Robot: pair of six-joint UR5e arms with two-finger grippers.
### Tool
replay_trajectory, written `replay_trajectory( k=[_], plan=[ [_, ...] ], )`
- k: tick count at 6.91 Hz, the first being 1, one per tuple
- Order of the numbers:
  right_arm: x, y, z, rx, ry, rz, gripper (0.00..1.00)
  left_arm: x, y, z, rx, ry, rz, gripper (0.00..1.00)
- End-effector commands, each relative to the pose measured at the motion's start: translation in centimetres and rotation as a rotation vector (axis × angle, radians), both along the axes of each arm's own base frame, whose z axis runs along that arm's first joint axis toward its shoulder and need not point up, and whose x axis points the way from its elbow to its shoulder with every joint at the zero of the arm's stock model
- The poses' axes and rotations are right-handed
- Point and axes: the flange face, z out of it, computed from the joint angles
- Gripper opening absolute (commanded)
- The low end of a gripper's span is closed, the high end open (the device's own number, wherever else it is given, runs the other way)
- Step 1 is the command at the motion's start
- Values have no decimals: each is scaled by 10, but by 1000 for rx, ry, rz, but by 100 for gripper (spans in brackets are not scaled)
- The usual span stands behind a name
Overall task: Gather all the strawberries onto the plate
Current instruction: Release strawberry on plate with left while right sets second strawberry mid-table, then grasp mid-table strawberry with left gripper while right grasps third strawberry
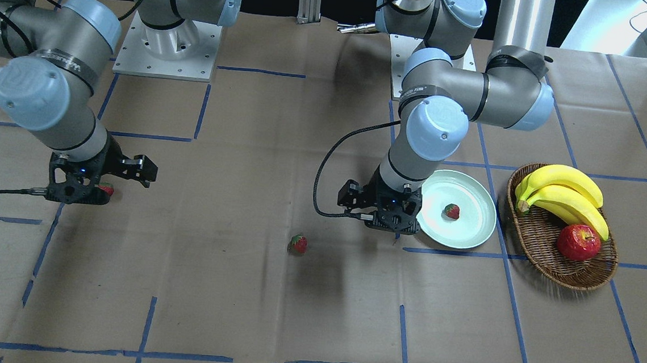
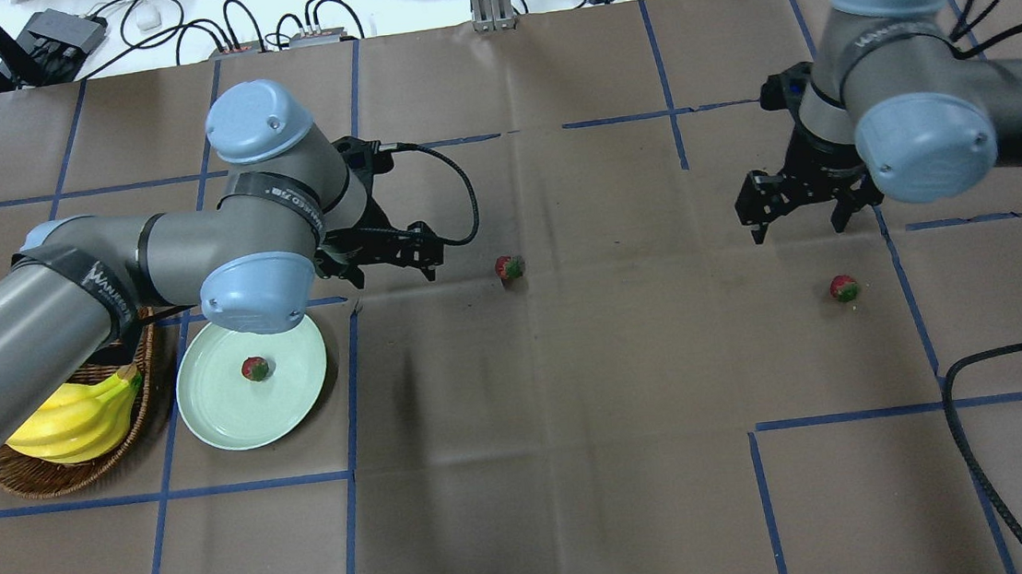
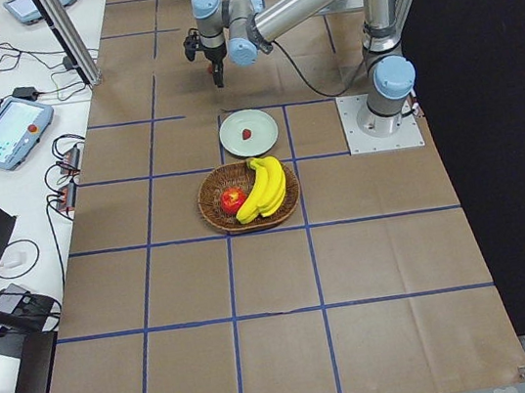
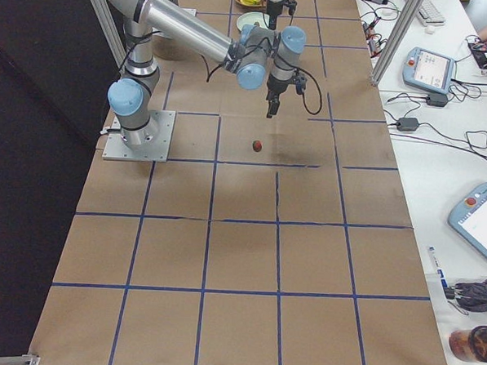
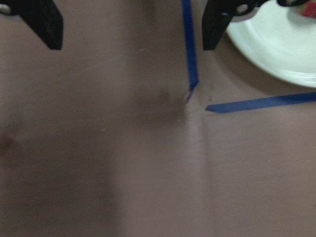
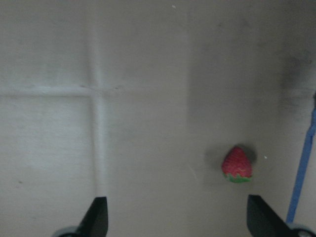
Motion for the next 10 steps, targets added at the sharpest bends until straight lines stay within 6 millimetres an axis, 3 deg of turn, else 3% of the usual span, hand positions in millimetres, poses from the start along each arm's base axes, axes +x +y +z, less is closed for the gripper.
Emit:
replay_trajectory(
  k=[1, 3, 5, 6, 8, 9, 10],
  plan=[
    [-77, 40, -50, -68, -5, 47, 100, -44, -23, -26, -84, 34, -3, 100],
    [-68, 65, -86, -106, -3, 33, 100, -80, -32, -58, -98, 49, -4, 100],
    [-69, 60, -100, -103, -6, 14, 100, -89, -30, -75, -66, 57, 13, 99],
    [-69, 58, -101, -114, -4, 5, 95, -90, -29, -76, -63, 60, 13, 98],
    [-69, 51, -94, -143, -22, 2, 68, -92, -28, -80, -51, 73, 12, 88],
    [-69, 49, -93, -147, -25, 1, 55, -92, -28, -80, -52, 73, 10, 71],
    [-69, 48, -91, -150, -24, 1, 39, -93, -28, -80, -51, 73, 9, 38]
  ],
)
